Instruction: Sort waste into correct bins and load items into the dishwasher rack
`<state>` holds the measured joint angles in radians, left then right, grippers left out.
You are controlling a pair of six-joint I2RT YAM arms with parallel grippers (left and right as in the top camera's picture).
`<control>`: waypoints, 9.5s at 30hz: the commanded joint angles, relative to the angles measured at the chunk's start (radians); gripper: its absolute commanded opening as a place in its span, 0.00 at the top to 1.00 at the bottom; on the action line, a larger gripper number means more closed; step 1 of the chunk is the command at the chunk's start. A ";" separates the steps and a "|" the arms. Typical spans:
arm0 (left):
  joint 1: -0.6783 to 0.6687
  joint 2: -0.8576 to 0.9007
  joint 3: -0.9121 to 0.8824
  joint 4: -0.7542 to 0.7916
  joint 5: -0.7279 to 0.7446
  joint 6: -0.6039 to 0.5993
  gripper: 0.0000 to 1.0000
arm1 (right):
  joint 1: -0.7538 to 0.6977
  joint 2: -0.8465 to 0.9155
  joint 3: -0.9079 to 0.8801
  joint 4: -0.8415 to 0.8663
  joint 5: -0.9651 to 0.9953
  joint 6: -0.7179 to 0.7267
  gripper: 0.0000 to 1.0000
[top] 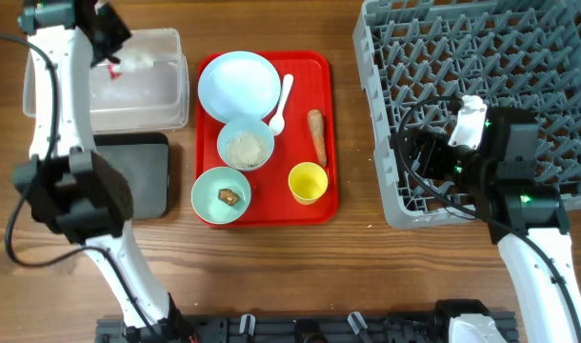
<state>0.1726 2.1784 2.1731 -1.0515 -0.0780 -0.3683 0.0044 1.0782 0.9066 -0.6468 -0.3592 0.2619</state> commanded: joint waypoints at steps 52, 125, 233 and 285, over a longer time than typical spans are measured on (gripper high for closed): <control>-0.035 -0.107 -0.013 -0.074 0.425 0.286 0.04 | 0.005 0.006 0.019 -0.024 -0.016 0.002 0.00; -0.641 -0.519 -1.178 0.169 0.133 -0.033 0.96 | 0.005 0.057 0.018 -0.069 -0.017 0.004 0.00; -0.688 -0.724 -1.268 0.178 0.154 0.013 0.92 | 0.005 0.057 0.018 -0.022 -0.031 0.003 0.00; -0.692 -0.427 -1.081 0.503 -0.010 0.365 0.59 | 0.005 0.057 0.018 -0.024 -0.022 0.000 0.00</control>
<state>-0.5156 1.7470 1.0786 -0.5545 -0.0708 -0.0116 0.0044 1.1297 0.9070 -0.6735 -0.3740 0.2646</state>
